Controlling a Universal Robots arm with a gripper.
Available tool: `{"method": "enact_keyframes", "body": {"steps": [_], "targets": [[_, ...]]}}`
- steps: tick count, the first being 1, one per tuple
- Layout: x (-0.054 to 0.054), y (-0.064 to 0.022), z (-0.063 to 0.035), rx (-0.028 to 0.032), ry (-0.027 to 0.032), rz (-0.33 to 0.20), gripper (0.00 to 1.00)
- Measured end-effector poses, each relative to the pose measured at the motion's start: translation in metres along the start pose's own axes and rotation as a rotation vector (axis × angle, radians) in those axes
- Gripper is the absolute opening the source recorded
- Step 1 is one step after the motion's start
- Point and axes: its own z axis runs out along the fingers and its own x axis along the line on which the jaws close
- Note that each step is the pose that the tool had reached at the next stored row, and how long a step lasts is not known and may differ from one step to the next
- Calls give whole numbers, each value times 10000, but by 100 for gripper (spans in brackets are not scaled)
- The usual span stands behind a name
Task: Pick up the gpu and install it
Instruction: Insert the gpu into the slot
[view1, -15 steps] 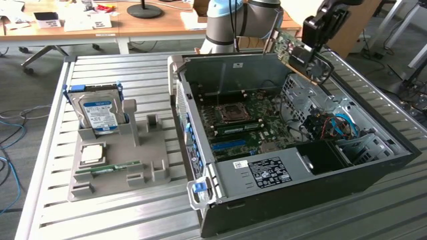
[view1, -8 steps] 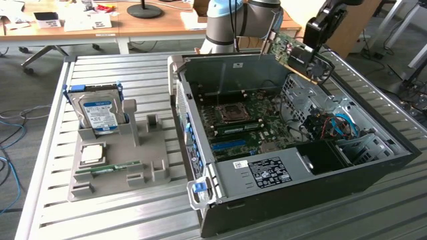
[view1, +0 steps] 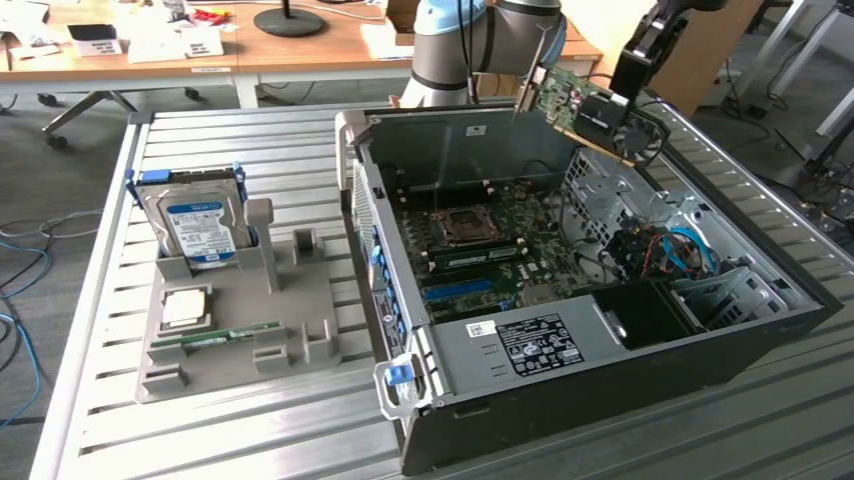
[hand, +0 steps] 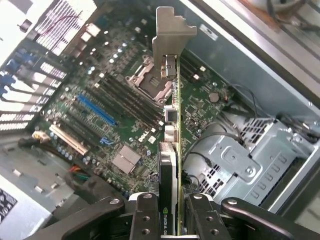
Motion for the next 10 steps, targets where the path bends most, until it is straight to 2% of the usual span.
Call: {"method": "enact_keyframes", "body": {"steps": [10], "targets": [[0, 0, 1, -33, 88, -1548, 27]]}}
